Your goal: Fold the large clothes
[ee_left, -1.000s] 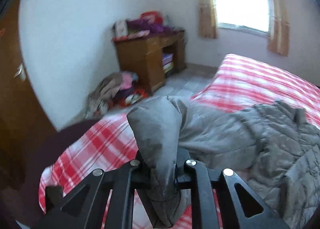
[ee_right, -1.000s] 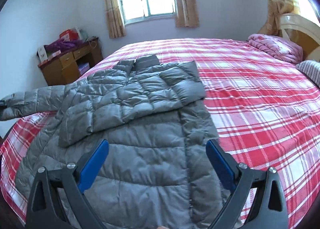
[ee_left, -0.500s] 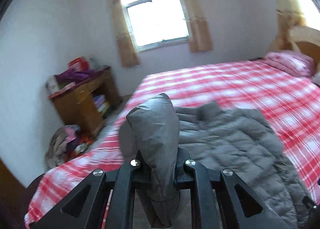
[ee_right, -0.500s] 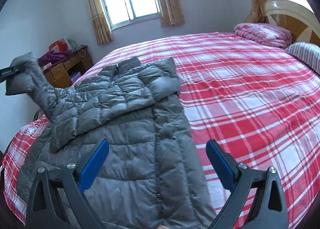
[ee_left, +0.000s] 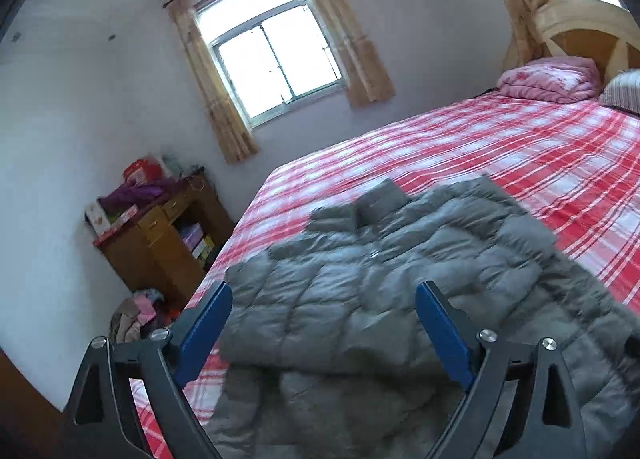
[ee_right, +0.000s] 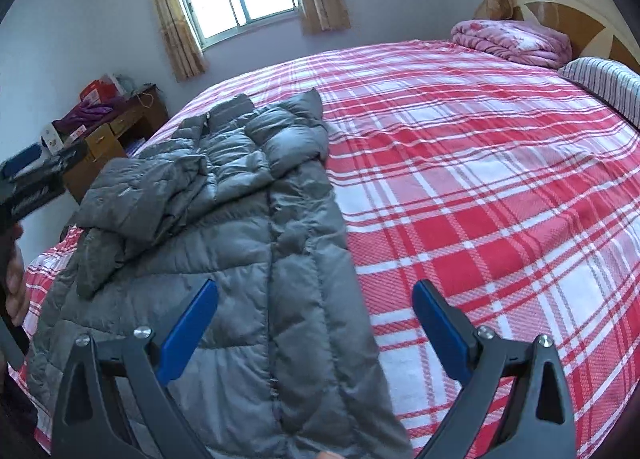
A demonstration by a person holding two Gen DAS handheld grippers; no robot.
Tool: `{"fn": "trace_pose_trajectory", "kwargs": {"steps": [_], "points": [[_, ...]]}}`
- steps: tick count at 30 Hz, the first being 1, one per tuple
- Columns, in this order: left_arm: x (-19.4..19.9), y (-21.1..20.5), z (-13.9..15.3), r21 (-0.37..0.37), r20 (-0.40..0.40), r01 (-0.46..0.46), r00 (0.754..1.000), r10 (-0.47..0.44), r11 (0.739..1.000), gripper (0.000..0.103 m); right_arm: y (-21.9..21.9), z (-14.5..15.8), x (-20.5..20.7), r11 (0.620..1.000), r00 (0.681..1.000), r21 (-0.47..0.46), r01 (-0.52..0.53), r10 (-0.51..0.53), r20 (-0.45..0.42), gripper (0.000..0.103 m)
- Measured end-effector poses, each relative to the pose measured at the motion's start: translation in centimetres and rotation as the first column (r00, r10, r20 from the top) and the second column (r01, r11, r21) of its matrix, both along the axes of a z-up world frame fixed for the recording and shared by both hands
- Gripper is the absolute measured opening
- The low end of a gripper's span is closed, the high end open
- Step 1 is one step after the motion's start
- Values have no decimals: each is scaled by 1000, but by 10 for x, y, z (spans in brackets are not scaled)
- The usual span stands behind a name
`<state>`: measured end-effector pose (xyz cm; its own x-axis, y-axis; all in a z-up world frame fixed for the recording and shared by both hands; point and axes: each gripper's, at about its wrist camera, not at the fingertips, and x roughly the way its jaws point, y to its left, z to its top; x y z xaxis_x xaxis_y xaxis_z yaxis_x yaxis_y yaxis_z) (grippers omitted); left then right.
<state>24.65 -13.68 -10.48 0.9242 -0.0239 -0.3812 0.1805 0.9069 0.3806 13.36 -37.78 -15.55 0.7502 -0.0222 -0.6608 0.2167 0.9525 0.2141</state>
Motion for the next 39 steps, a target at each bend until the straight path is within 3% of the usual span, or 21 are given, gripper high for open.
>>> {"fn": "trace_pose_trajectory", "kwargs": {"steps": [3, 5, 8, 10, 12, 15, 16, 18, 19, 20, 23, 33, 36, 37, 39], "points": [[20, 47, -16, 23, -27, -139, 990, 139, 990, 94, 12, 9, 12, 999, 999, 6, -47, 47, 4, 99], [43, 86, -35, 47, -77, -266, 960, 269, 963, 94, 22, 16, 25, 996, 996, 23, -89, 89, 3, 99], [69, 145, -62, 39, -163, -431, 888, 431, 902, 94, 35, 26, 50, 989, 991, 65, -135, 135, 3, 99], [79, 173, -81, 37, -222, -493, 844, 488, 869, 94, 46, 28, 68, 984, 987, 86, -157, 158, -2, 99], [83, 187, -94, 49, -244, -527, 818, 521, 849, 94, 58, 26, 89, 973, 982, 133, -186, 190, -12, 97], [86, 197, -113, 76, -270, -549, 792, 547, 832, 94, 76, 8, 121, 960, 973, 193, -204, 220, -68, 82], [86, 199, -116, 71, -278, -549, 791, 545, 833, 94, 82, -3, 131, 955, 968, 215, -205, 231, -101, 75], [87, 203, -119, 60, -285, -555, 787, 547, 830, 94, 89, -19, 139, 947, 960, 246, -208, 245, -131, 52], [87, 206, -122, 56, -289, -557, 785, 548, 829, 94, 91, -24, 139, 947, 960, 245, -208, 246, -136, 35], [88, 207, -122, 51, -293, -558, 785, 546, 828, 94, 92, -25, 138, 948, 960, 241, -210, 246, -133, 26], [87, 211, -121, 24, -304, -557, 787, 537, 830, 94, 93, -21, 124, 957, 966, 196, -212, 236, -108, 15], [85, 212, -120, 18, -317, -548, 790, 525, 836, 95, 78, -22, 101, 965, 968, 181, -189, 214, -132, 14], [80, 215, -109, 12, -331, -532, 797, 506, 846, 94, 79, -24, 102, 967, 967, 170, -191, 215, -137, 24], [76, 217, -99, 5, -323, -525, 805, 498, 851, 94, 76, -22, 101, 968, 970, 173, -180, 204, -134, 35], [69, 218, -74, -25, -303, -508, 824, 478, 861, 95, 67, -16, 97, 974, 975, 172, -146, 171, -140, 38]]}}
